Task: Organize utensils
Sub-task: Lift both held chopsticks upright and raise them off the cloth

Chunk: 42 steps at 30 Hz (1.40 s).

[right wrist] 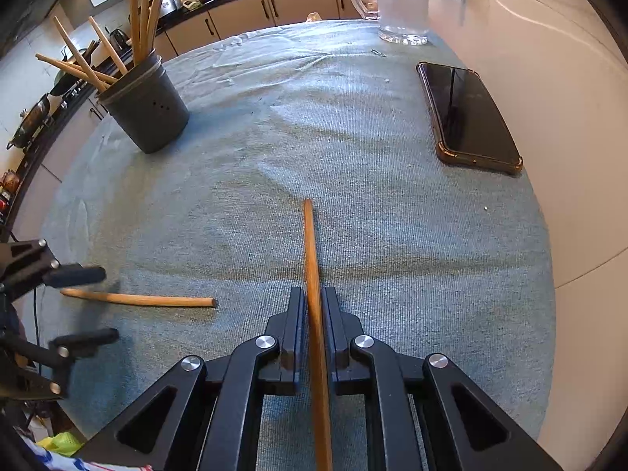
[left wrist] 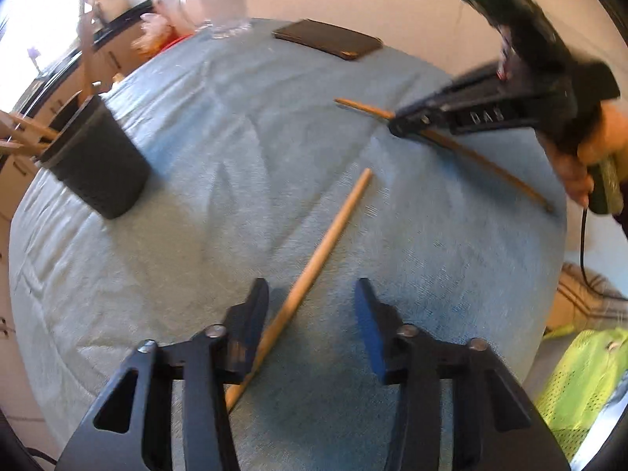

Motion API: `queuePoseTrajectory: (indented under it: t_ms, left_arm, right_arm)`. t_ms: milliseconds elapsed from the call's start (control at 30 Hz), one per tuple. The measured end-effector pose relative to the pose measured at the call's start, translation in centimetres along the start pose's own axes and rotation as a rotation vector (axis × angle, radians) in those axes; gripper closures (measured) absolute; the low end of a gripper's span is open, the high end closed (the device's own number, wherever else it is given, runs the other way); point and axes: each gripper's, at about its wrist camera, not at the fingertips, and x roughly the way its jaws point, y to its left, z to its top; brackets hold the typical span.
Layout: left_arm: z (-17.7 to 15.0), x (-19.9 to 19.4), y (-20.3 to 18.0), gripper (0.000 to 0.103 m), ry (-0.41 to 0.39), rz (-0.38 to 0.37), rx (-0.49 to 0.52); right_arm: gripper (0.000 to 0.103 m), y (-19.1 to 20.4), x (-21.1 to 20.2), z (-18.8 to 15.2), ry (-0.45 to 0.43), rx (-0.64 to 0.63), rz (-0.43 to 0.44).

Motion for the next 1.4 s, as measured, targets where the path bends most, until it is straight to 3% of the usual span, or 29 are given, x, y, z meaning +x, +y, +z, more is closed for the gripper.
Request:
queuePoseTrajectory:
  t_ms: [67,167,267,333,400,500,667,833,1000,1200,1233,1400]
  left_arm:
    - [0.2,0.5,-0.6,0.091,0.02,0.069,0.03]
    - [1.2,1.5,0.5,0.094,0.043,0.106,-0.045]
    - [1.9,1.6,3.8,0.094,0.037,0.098,-0.269]
    - [1.3,1.3,7.0,0.094,0.029,0.084,-0.502]
    - [0.1,0.7,8.6,0.091,0.023,0.058,-0.669]
    - [-1.3,0.0,9.4,0.089,0.035,0.038,-0.793]
    - [-0.8,-0.6,8.3,0.086,0.052,0.058,-0.68]
    - [1.5,0.7,7.6,0.084,0.102,0.116,-0.486]
    - [3.4,3.3,7.8,0.084,0.165,0.127,-0.323]
    - [4.1,3.7,6.0,0.086,0.179,0.174,-0.113]
    - [4.0,3.7,5.7,0.096,0.178,0.151,-0.091]
    - [3.3,2.6,5.7,0.096,0.069,0.157,-0.171]
  right_arm:
    - [0.093,0.1,-0.1,-0.1,0.001,-0.005,-0.009]
    - [0.093,0.1,-0.1,0.0,-0.001,-0.004,-0.014]
    - [0.093,-0.3,-0.1,-0.1,-0.007,0.025,0.0]
    - [0.094,-0.7,-0.1,0.0,-0.006,0.049,0.024]
    - [0.094,-1.0,-0.1,0.1,0.0,0.064,0.042]
    - [0.093,-1.1,-0.4,-0.1,0.016,0.05,0.042]
    - [0.092,-0.6,-1.2,-0.7,0.047,-0.011,0.011]
    - [0.092,0.3,-0.8,-0.2,0.1,-0.09,-0.043]
    - [0.092,1.7,0.3,0.9,0.154,-0.194,-0.106]
    - [0.094,2.9,1.3,2.0,0.198,-0.261,-0.109]
    - [0.095,3.1,1.4,2.1,0.195,-0.271,-0.11]
    - [0.096,3.2,1.0,1.9,0.126,-0.227,-0.042]
